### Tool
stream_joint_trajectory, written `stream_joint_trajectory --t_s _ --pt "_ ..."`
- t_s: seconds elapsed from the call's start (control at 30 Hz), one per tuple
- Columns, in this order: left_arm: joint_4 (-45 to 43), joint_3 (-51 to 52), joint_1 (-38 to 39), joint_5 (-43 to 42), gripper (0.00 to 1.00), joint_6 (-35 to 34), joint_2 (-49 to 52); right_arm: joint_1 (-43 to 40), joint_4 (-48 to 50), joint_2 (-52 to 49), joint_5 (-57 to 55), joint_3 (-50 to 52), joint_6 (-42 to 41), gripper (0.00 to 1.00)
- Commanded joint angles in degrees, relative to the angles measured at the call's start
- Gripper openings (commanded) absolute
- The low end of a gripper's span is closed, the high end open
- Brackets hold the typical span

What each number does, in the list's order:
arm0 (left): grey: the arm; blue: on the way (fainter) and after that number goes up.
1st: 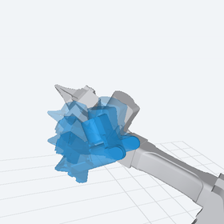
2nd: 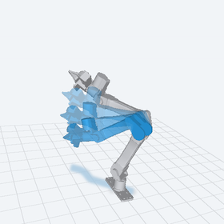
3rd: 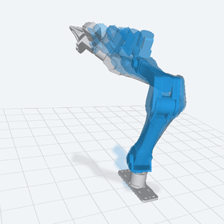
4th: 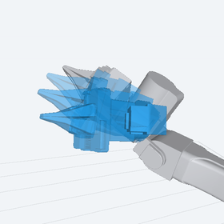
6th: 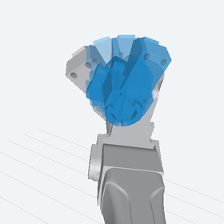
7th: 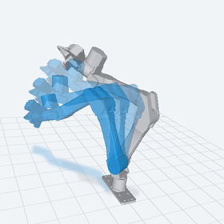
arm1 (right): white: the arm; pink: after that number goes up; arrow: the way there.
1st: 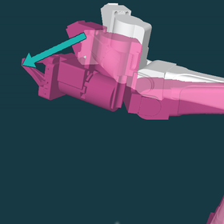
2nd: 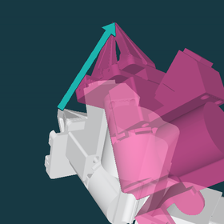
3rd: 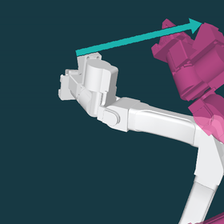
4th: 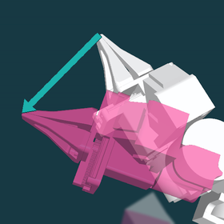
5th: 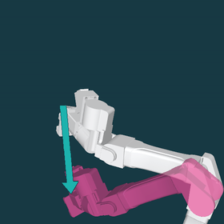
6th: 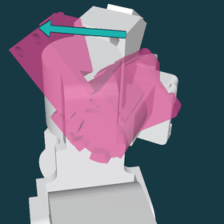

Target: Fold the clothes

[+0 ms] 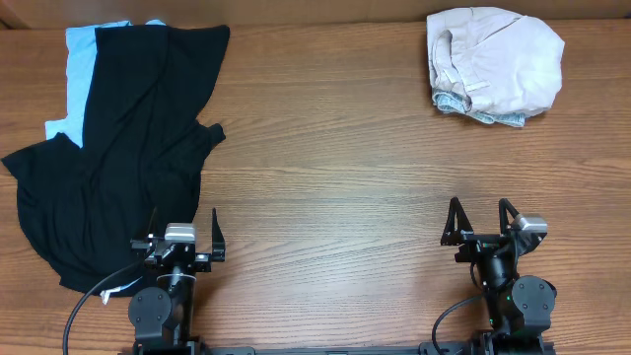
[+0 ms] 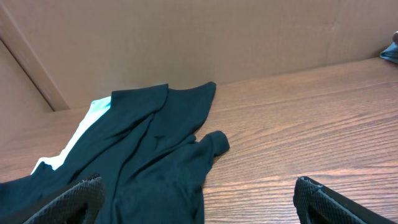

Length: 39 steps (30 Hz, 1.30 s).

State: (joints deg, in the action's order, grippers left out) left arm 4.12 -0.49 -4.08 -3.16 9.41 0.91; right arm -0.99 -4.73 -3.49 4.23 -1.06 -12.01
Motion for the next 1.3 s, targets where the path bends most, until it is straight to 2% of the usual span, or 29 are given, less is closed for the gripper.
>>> stream_joint_trajectory --t_s 0.0,0.57,0.93,1.07,1.27 --pt "0.13 0.22 0.39 0.39 1.0 -0.42 -0.55 0.13 0.31 0.52 -0.31 0.61 -0.44 1.0" --pt "0.09 0.22 0.39 0.35 1.0 -0.44 -0.55 0.13 0.61 0.52 -0.33 0.61 -0.44 1.0" --pt "-4.52 -0.37 0.35 0.15 1.0 -0.44 -0.55 0.13 7.72 0.52 6.91 0.17 -0.42 1.0" --pt "-3.39 -3.32 0.35 -0.79 1.0 -0.46 -0.55 0.13 7.15 0.46 7.89 -3.15 0.04 1.0" --pt "3.63 -12.7 0.35 -0.98 1.0 -0.85 2.36 0.13 3.69 -2.69 7.91 -11.23 0.22 1.0"
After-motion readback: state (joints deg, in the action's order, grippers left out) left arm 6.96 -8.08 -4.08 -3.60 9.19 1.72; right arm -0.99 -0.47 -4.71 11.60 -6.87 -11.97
